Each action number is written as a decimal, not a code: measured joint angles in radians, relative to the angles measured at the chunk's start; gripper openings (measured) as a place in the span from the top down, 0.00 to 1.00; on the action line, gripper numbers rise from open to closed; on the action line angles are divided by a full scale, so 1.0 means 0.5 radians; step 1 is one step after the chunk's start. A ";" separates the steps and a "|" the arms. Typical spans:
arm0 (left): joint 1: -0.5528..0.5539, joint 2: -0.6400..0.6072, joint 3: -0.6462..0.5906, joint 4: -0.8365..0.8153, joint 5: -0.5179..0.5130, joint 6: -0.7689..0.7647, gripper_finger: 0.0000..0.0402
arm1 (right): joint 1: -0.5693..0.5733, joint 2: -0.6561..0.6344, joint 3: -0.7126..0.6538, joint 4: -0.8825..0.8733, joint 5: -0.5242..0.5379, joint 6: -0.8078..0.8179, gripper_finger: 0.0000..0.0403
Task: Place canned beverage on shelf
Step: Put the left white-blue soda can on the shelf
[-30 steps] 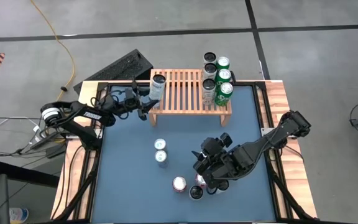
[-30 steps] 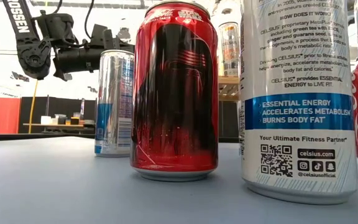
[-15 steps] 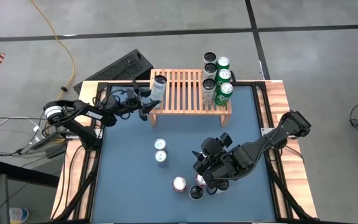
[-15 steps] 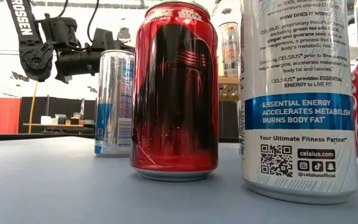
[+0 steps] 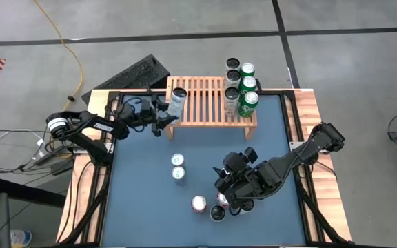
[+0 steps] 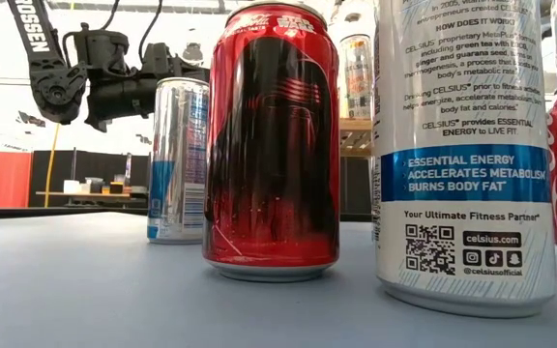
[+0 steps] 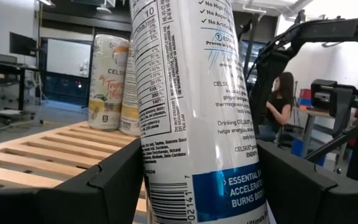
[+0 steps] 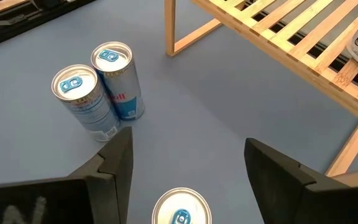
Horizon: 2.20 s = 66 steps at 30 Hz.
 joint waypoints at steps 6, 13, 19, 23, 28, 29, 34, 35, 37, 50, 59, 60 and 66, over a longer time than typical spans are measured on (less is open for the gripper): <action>0.000 0.003 -0.005 0.070 0.002 -0.030 0.34 | 0.002 0.000 0.000 0.000 0.002 -0.016 0.39; -0.026 -0.202 -0.016 0.210 0.114 -0.367 0.34 | 0.003 -0.006 -0.001 0.031 0.174 -0.069 0.39; -0.175 -0.495 -0.006 0.257 0.134 -0.596 0.34 | -0.096 -0.171 -0.001 0.426 0.291 -0.378 0.39; -0.281 -0.714 0.049 0.278 0.181 -0.796 0.34 | -0.163 -0.296 -0.001 1.077 0.060 -1.080 0.39; -0.451 -0.887 0.153 0.278 0.265 -0.978 0.34 | -0.351 -0.401 0.002 1.661 -0.532 -1.598 0.39; -0.491 -0.904 0.181 0.278 0.269 -1.003 0.34 | -0.393 -0.402 0.002 1.738 -0.624 -1.655 0.39; -0.674 -0.929 0.330 0.278 0.296 -1.078 0.34 | -0.558 -0.365 0.001 2.042 -0.943 -1.910 0.35; -0.709 -0.929 0.355 0.265 0.296 -1.078 0.34 | -0.581 -0.357 0.002 2.108 -0.981 -1.961 0.33; -0.771 -0.924 0.392 0.232 0.306 -1.067 0.34 | -0.604 -0.344 -0.002 2.191 -1.033 -2.074 0.30; -0.914 -0.781 0.425 0.141 0.352 -1.132 0.34 | -0.712 -0.198 0.217 2.302 -1.322 -2.150 0.05; -0.961 -0.710 0.504 0.149 0.443 -1.315 0.34 | -0.791 -0.169 0.226 2.144 -1.371 -2.196 0.06; -0.968 -0.710 0.504 0.142 0.470 -1.363 0.34 | -0.798 -0.176 0.226 2.066 -1.371 -2.233 0.06; -1.017 -0.709 0.506 -0.194 0.572 -1.565 0.34 | -0.775 -0.234 0.288 1.581 -1.372 -2.356 0.06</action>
